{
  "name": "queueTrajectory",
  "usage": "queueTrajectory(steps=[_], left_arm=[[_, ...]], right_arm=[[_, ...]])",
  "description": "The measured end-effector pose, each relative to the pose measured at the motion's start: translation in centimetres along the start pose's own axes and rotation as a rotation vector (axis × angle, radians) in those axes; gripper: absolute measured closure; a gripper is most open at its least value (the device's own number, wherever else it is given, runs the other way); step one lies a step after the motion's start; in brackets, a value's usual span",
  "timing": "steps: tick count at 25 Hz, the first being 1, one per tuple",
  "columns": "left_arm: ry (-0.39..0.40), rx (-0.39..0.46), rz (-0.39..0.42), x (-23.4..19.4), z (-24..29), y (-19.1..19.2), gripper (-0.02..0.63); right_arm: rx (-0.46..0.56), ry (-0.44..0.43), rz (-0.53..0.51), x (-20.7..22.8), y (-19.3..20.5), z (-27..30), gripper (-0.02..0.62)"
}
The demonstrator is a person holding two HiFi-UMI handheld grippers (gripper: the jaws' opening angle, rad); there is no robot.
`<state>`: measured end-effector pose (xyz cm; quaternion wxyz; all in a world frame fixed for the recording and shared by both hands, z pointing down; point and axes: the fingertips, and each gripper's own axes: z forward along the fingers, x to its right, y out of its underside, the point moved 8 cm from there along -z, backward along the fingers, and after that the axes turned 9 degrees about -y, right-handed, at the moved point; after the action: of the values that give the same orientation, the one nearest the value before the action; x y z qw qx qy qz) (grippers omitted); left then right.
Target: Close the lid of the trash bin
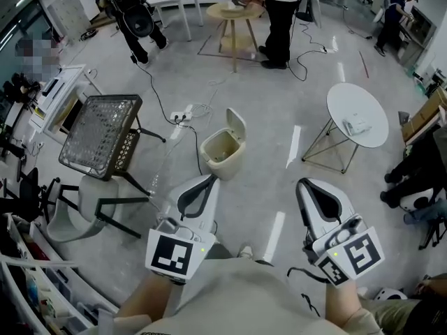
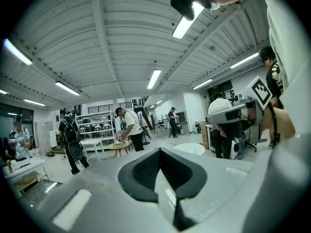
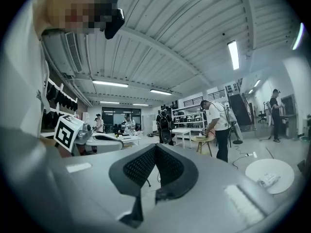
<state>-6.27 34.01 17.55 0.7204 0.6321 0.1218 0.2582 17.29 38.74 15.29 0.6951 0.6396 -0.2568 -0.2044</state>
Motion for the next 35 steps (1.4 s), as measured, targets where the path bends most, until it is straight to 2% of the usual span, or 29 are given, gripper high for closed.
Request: queueTrajectory(steps=[7,16,26,30,35], left_arm=[[-0.005,-0.019,-0.003,0.5,0.1,0.7,0.603],[-0.009,-0.052,-0.015,-1.5,3.3,2.1,0.603],[0.020,-0.105,-0.021,-6.7,12.3,3.0,0.603],[0.072,-0.124,0.040,-10.1,17.0,3.6,0.603],[0.130,-0.156,0.069,-14.5,23.1,4.5,0.603]], right_arm=[[-0.020,-0.006,0.021,0.4,1.1,-0.2,0.592],[-0.058,-0.003,0.031,2.8,2.0,3.3,0.592],[-0.125,0.023,0.072,9.0,3.2,11.4,0.592],[-0.153,0.044,0.096,11.8,3.4,16.0,0.592],[-0.189,0.075,0.128,15.2,4.0,22.2,0.592]])
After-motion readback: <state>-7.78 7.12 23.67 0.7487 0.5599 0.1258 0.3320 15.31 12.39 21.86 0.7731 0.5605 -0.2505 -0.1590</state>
